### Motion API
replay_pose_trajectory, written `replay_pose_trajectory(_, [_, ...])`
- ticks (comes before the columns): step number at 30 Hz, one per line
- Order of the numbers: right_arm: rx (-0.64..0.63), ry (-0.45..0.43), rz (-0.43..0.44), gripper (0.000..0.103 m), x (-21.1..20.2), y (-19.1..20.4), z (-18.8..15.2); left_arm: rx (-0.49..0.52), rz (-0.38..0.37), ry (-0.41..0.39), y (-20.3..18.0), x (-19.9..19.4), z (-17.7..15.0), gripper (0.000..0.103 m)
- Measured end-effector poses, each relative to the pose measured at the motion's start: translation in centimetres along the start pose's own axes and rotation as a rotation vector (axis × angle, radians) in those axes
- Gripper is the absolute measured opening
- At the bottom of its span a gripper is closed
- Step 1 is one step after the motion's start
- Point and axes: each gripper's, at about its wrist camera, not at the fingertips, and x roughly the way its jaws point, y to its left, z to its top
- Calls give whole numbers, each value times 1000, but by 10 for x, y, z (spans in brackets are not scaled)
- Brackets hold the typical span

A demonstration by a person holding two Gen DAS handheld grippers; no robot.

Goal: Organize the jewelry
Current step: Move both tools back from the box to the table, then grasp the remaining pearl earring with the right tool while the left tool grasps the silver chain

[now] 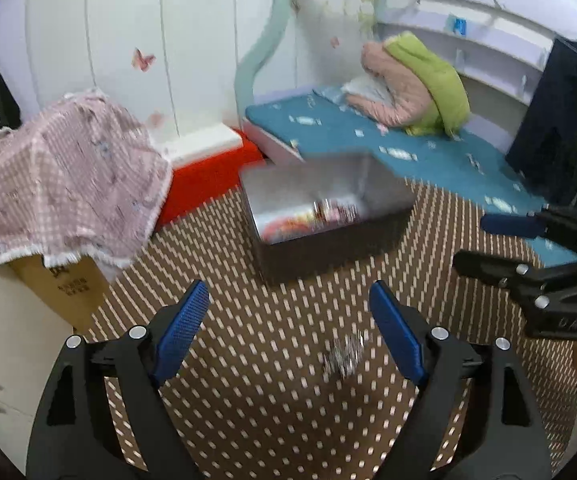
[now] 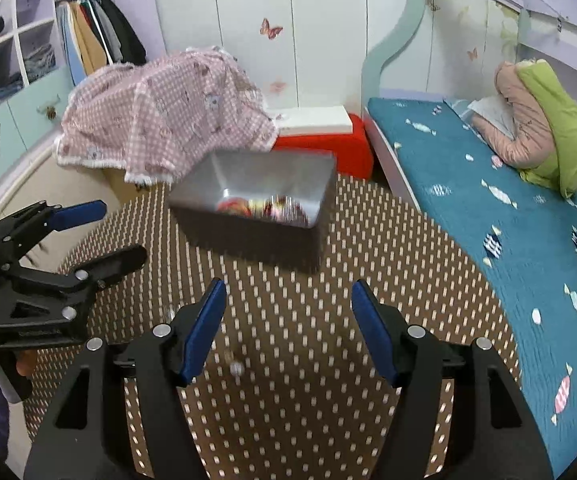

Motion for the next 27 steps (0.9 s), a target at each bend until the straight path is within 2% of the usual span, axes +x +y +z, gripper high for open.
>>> replay_pose_trajectory(2, [-3,18,2,62,3,2,-10,11,-13,36,-5,9,-14,70])
replay_pose_trajectory(5, [-2,47,14,62,9,5,-22,4,-47,86,-12,25,-27,64])
replay_pose_trajectory(9, [-10,79,16,62,18,9,-34,10,-76,109,-21,36,-33,57])
replay_pose_trajectory(11, [-17,87,17,62,20,12,-37,25,-82,130,-26,42,-34,39])
replay_pose_trajectory(12, [-20,88,15,62,21,13,-38,34,-78,129,-28,44,-35,37])
replay_pose_trajectory(13, [-28,89,13,62,22,15,-39,40,-78,128,-29,44,-34,26])
replay_pose_trajectory(14, [-32,90,14,62,23,16,-40,39,-82,128,-29,44,-33,21])
replay_pose_trajectory(16, [-43,97,13,62,25,19,-40,34,-87,136,-27,45,-33,16])
replay_pose_trajectory(20, [-88,106,-9,62,33,29,-41,11,-84,136,-19,42,-34,15])
replay_pose_trajectory(25, [-137,121,-19,62,44,39,-44,-35,-124,133,-1,34,-34,15])
replay_pose_trajectory(27, [-135,113,-11,55,44,40,-44,-42,-133,124,5,28,-33,15])
